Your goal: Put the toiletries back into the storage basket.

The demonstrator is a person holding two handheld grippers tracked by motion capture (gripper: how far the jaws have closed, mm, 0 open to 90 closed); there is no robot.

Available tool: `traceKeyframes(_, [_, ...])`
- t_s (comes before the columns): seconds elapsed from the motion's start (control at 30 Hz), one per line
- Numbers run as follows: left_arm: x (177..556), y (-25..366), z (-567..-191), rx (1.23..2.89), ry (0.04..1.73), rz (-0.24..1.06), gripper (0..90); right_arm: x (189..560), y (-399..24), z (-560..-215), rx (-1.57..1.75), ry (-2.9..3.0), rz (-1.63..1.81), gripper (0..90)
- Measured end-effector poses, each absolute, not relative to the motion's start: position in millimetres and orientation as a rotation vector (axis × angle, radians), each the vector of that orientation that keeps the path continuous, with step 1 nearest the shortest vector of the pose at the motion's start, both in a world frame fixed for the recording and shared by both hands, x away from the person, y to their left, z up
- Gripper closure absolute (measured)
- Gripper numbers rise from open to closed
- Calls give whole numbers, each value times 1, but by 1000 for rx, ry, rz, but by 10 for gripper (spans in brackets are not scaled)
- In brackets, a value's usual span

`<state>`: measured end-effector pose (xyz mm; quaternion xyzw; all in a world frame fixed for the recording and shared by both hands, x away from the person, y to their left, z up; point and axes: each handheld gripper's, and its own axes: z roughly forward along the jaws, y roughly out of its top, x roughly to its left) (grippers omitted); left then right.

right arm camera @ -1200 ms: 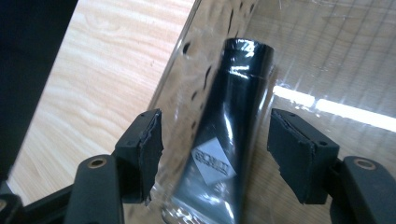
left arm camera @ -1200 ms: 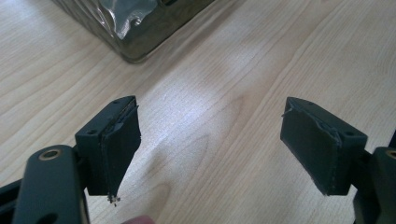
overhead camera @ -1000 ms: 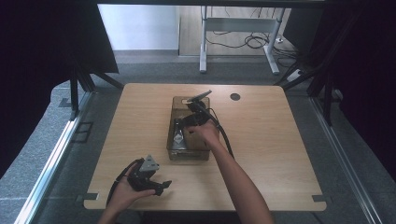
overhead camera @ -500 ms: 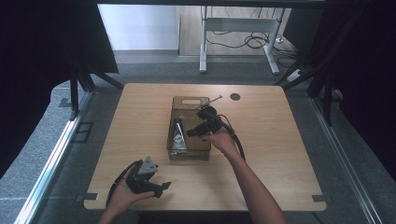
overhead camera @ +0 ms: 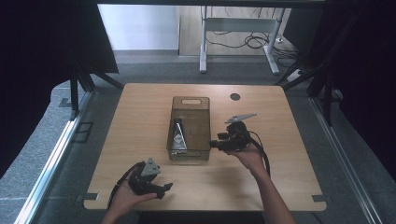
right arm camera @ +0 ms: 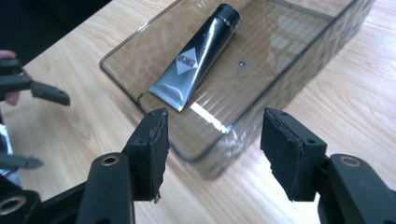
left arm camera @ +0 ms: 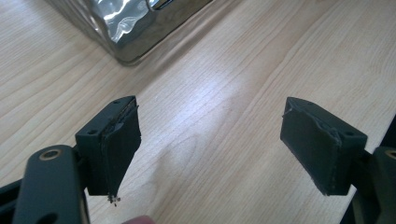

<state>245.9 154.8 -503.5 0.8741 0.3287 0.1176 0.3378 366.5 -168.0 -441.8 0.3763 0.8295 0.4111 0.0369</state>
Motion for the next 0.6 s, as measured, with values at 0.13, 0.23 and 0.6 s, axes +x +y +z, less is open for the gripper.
traceKeyframes(0.13, [247,154,-506,2282,859,307,204,354,-188,-452,1160,2516,1290,420])
traceKeyframes(0.23, [247,154,-507,2283,868,311,204,345,-203,-462,1176,2497,1323,421])
traceKeyframes(0.6, [250,163,-504,2266,891,336,203,338,-222,-482,1206,2441,1320,402])
